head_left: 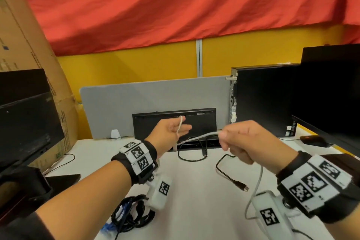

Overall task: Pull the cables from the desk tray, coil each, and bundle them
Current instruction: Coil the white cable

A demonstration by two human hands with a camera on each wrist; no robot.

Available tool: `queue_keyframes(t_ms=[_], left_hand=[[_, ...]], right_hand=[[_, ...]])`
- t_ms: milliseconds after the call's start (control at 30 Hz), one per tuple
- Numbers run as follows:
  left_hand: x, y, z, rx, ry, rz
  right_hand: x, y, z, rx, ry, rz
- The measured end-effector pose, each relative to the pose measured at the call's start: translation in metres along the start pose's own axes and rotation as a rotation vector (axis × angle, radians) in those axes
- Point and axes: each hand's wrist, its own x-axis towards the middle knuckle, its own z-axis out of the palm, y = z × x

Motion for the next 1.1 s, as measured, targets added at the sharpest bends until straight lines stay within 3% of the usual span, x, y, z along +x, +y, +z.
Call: queue_keyframes(t_ms=[267,433,533,733,867,1100], left_hand=[[-0.025,0.005,0.021,0.132,-0.333,-0.044],[-0.033,-0.002,0.023,-0.190,-0.323,-0.067],[-0.034,-0.001,0.024,-0.389,-0.358,-0.075],[-0.033,-0.007,0.029,-0.619,-0.381,-0.047],[-0.034,-0.017,0.031,-0.617,-0.307,0.002],[-0.030,-0.032,0.025,-0.582,-0.178,0.089]], right_hand=[[0.042,0.023,-0.024,-0.151,0.407,0.021],[0.065,0.060,-0.021,-0.318,0.516,0.070],[0.066,0.080,-0.010,-0.428,0.450,0.132],[0.057,0.101,0.031,-0.501,0.157,0.208],[0.050,0.100,0.054,-0.495,-0.032,0.282],[0.038,0.073,0.068,-0.502,-0.215,0.282]])
